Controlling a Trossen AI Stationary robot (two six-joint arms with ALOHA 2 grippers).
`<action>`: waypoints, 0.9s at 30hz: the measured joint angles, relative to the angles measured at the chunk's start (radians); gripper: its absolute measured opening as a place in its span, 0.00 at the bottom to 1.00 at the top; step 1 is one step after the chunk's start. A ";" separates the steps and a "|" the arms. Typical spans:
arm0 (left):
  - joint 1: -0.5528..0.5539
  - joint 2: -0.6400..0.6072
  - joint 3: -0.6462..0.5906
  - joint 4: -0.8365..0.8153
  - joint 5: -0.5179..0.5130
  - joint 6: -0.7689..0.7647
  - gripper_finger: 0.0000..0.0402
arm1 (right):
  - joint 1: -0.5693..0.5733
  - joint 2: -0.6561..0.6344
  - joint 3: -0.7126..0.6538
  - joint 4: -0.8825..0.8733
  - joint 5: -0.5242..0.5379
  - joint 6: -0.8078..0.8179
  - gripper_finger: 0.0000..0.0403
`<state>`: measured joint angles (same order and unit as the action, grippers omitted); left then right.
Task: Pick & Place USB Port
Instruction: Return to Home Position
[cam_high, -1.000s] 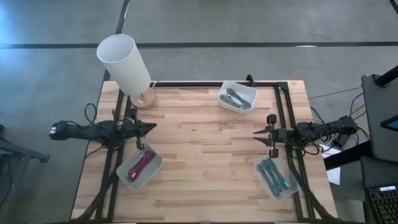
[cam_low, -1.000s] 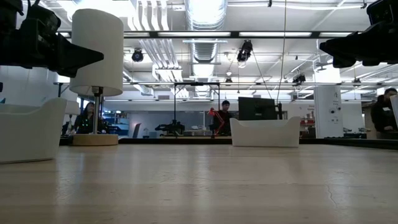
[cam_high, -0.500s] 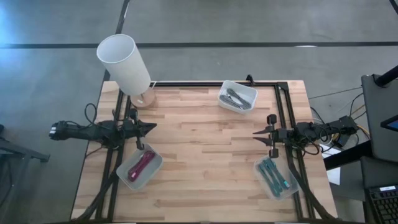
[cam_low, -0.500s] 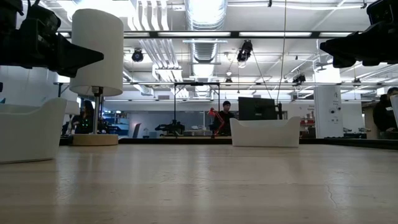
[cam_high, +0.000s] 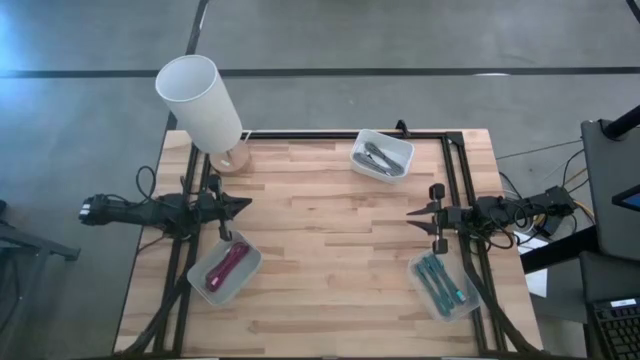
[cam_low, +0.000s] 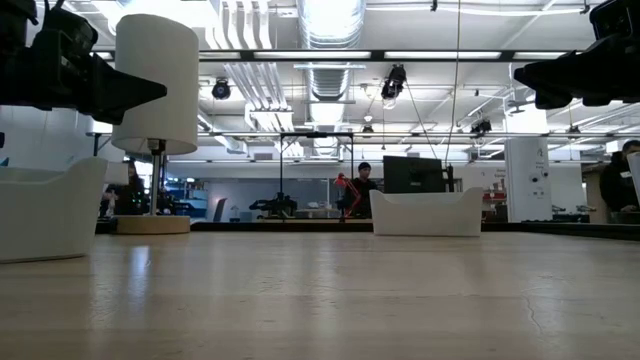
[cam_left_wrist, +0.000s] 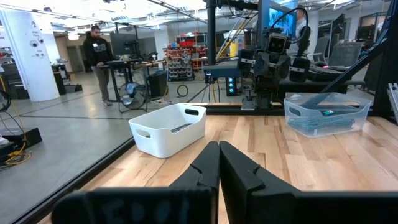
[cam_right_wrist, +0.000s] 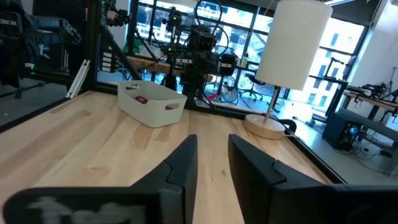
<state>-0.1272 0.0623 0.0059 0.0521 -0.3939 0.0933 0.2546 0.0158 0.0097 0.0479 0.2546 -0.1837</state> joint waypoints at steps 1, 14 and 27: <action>0.000 0.000 0.000 0.000 0.000 0.000 0.03 | 0.000 0.000 0.000 0.000 0.000 0.000 0.22; 0.000 0.000 0.000 0.000 0.000 0.000 0.03 | 0.000 0.000 0.000 0.000 0.000 0.000 0.19; 0.001 0.000 0.000 0.000 0.000 0.000 0.03 | 0.000 0.000 0.000 0.000 0.000 0.000 0.18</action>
<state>-0.1261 0.0624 0.0059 0.0521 -0.3937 0.0933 0.2546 0.0156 0.0097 0.0479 0.2546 -0.1837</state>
